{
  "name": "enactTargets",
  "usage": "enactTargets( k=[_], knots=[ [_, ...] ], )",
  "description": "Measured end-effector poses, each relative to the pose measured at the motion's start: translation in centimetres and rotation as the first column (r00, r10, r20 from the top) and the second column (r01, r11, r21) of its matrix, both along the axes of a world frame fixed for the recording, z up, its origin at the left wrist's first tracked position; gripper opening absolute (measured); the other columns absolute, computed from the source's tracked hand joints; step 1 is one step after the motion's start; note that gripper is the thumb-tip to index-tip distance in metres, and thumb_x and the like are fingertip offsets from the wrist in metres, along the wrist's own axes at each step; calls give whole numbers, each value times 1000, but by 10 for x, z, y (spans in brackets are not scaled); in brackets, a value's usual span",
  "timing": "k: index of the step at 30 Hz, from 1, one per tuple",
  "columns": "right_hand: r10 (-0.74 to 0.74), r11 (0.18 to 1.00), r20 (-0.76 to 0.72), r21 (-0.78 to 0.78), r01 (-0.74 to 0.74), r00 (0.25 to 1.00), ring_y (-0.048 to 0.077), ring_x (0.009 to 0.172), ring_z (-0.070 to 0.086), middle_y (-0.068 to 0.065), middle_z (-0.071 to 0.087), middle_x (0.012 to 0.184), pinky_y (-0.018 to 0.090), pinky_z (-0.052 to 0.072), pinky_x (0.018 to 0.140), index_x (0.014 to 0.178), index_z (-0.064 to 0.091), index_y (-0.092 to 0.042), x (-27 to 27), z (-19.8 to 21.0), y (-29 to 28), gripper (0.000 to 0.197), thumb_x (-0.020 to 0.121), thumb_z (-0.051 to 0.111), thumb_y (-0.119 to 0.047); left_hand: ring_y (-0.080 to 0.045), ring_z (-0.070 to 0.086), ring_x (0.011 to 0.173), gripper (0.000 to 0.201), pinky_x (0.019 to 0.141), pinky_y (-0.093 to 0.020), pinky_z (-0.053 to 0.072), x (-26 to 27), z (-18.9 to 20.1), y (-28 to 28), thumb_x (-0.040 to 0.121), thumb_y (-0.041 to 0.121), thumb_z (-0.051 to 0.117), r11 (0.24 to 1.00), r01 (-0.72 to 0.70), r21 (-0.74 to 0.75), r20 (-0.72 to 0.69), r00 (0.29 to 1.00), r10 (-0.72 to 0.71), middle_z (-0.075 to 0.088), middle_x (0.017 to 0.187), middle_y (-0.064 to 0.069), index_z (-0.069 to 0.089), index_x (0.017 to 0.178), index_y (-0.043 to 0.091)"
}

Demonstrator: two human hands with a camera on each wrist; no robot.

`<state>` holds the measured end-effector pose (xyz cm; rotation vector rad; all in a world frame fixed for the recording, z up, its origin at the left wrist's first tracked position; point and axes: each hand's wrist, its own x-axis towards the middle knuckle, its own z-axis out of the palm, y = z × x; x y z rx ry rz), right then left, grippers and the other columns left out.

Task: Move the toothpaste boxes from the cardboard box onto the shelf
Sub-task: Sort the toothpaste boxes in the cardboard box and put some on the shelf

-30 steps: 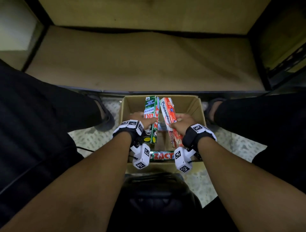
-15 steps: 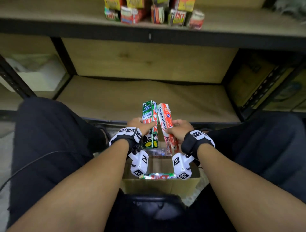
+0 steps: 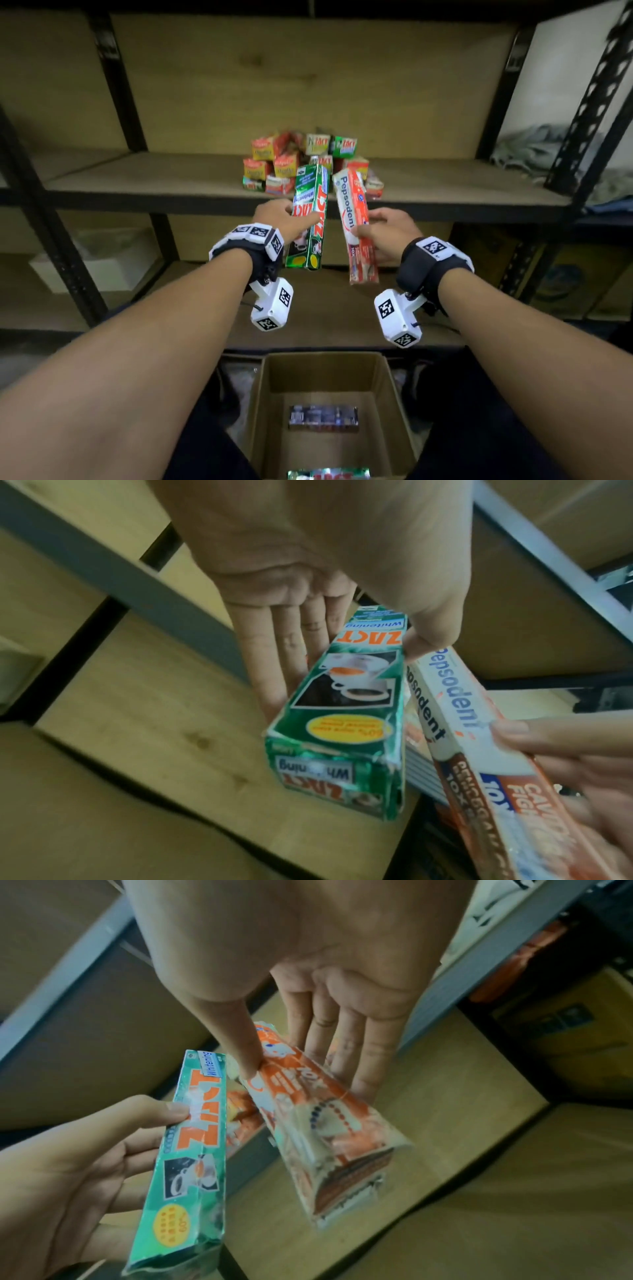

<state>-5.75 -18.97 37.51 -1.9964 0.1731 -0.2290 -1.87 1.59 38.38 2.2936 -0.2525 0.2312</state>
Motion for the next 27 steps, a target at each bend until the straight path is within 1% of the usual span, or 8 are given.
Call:
enactTargets(
  k=[3,5,8,13,19,22,25,27],
  knots=[
    [-14,1000,76,-5,14,997,18,84,73,-2,75,98,44,60,81,86,62,-34,13,45,-5,18,78,76,-25,-15,62,64,41,71,-40,61,14,45,1,79,64,63,997,-8,82,84,996,1,64,80,1,36,70,35],
    [-32,999,128,-15,34,991,20,85,73,-2,74,101,46,60,80,94,59,-35,22,73,-7,26,76,76,-27,-18,64,64,38,66,-36,60,24,75,2,79,65,61,990,-21,140,133,991,3,67,82,-3,49,74,30],
    [-44,997,205,-50,55,978,23,80,74,-1,73,99,50,60,73,107,55,-36,36,110,-8,35,78,73,-26,-4,54,46,36,46,-19,43,42,116,3,84,56,62,991,-35,129,161,987,14,64,66,6,60,75,21],
    [-14,999,220,-33,22,975,24,65,68,12,75,94,57,59,68,114,57,-39,66,146,6,30,90,65,-24,-11,31,46,54,46,-23,25,76,159,14,86,56,59,970,-128,207,240,968,77,35,51,6,29,56,22],
    [84,993,226,-104,-62,970,15,55,60,3,73,86,36,56,58,111,66,-36,124,170,40,23,91,63,-25,-16,33,48,60,47,-26,26,127,179,46,78,69,58,920,-249,302,171,964,205,35,57,1,33,55,18],
    [94,985,210,-161,-61,973,9,52,54,-5,64,74,23,46,50,113,68,-29,153,177,56,24,91,61,-26,-21,54,68,49,66,-31,50,141,181,62,79,66,59,914,-267,306,143,962,233,59,81,-2,62,83,17],
    [112,967,177,-248,-66,978,13,69,60,-3,66,91,24,48,57,115,68,-27,179,182,71,26,91,59,-30,-22,58,87,47,78,-27,47,153,173,80,88,54,58,961,-193,200,112,978,173,63,106,0,62,128,28],
    [119,950,169,-306,-63,978,19,88,64,0,67,106,28,54,72,115,69,-24,193,184,78,29,90,57,-31,-24,60,96,54,79,-25,43,165,163,93,89,55,56,961,-183,205,90,982,168,63,126,-2,56,136,28]
  ],
)
